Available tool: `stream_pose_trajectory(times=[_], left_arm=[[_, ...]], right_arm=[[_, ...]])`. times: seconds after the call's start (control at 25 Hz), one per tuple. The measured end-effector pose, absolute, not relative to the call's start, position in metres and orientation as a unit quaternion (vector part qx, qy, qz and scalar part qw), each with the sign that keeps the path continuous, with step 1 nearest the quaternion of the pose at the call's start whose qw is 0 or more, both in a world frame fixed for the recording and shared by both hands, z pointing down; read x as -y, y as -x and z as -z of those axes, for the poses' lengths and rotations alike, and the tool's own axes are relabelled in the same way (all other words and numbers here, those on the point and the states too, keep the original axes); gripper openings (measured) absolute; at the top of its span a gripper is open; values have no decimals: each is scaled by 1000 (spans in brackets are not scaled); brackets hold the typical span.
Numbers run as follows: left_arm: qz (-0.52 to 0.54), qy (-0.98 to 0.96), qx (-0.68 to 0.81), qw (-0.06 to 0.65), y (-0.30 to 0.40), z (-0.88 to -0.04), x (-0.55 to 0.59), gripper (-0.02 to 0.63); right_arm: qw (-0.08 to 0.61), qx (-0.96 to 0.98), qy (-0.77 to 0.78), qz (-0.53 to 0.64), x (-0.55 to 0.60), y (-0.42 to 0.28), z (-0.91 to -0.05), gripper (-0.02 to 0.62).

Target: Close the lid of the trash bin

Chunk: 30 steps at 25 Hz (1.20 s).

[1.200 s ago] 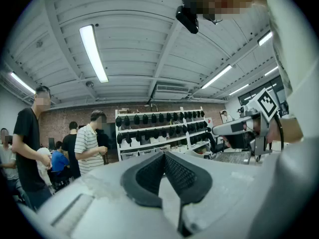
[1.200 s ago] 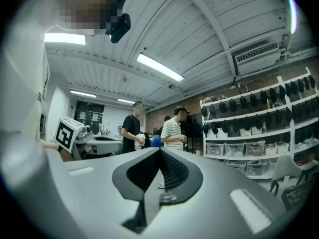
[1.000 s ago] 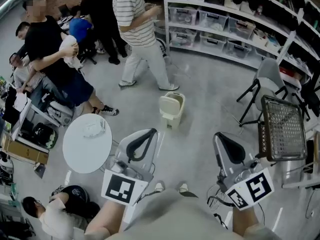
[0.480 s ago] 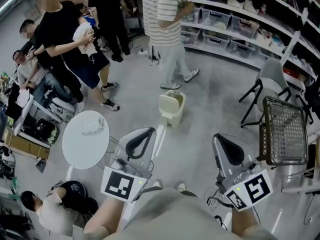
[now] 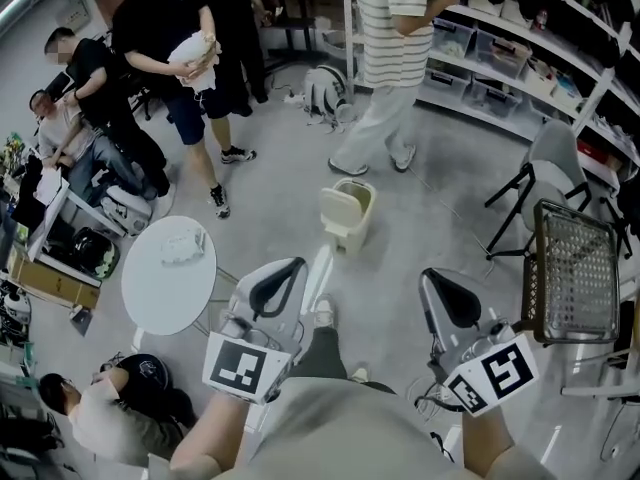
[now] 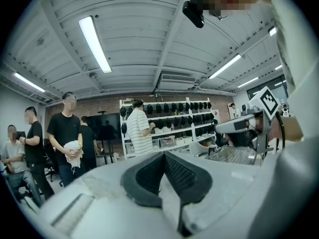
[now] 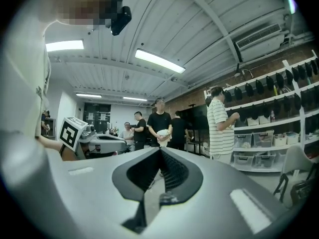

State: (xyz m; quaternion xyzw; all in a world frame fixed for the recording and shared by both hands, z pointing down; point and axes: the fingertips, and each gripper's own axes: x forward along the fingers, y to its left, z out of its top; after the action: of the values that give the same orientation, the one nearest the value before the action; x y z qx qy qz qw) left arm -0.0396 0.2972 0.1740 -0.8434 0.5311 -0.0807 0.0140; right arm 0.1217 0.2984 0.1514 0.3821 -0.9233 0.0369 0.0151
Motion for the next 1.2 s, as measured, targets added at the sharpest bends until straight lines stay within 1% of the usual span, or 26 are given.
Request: stream_pose_trajectory(times=[0.32,0.76,0.88,1.2], left_arm=[[89,852,-515,-15,53,-214,-226,3],[137,873,-464,-55,83,-275,-74,3],[161,885,-434,-46,90,-300,-35,3],[195,894,-391,-99,99,-380,44,3]], right_arm=[[44,918,-390,-62,-226,-102,-191,3],[87,899,-410,-125,-71,-54,-251,3],[99,891,-420,-143,-30,-43,-272,3],[121,873,-438,-179,59,-28,-337,3]])
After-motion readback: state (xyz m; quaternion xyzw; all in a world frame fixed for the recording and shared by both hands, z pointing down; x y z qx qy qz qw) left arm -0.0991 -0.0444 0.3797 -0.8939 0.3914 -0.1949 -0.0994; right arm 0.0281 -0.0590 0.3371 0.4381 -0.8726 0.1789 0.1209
